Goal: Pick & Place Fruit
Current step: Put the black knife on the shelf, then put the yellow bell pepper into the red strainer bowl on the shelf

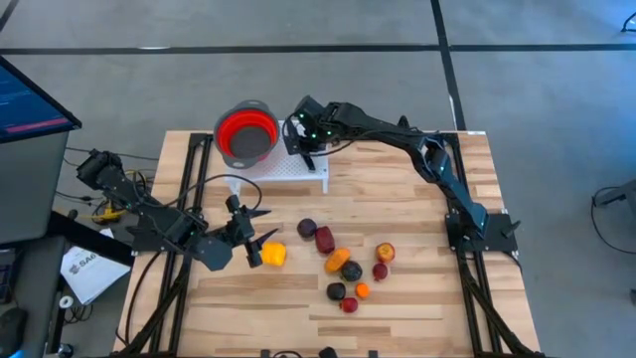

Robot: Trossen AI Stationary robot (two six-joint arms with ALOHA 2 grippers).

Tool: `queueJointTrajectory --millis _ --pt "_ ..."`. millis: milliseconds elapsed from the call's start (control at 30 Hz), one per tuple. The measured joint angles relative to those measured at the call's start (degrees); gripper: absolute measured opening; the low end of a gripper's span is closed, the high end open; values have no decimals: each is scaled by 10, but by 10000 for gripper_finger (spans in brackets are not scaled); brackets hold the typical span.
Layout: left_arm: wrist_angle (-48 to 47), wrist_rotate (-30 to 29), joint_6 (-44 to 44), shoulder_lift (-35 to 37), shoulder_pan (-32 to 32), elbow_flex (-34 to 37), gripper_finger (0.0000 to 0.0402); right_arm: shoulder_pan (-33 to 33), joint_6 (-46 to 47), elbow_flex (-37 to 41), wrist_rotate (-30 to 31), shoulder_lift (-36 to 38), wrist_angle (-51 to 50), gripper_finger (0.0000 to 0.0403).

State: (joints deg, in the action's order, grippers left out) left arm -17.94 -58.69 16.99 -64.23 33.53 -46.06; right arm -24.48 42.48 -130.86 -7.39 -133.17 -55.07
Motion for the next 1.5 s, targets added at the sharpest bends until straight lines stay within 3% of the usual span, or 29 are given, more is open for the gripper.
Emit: queueJointTrajectory --millis 767,1133,1267,1500 --pt "0 0 0 0 0 0 222 3 -9 -1 15 -8 51 106" --pt "0 0 4 0 0 0 222 3 -73 -1 37 1 50 215" --pt "0 2 6 0 6 0 222 7 -165 -8 96 44 4 232" --pt "1 12 14 0 64 0 222 93 -340 -7 297 141 -155 222"
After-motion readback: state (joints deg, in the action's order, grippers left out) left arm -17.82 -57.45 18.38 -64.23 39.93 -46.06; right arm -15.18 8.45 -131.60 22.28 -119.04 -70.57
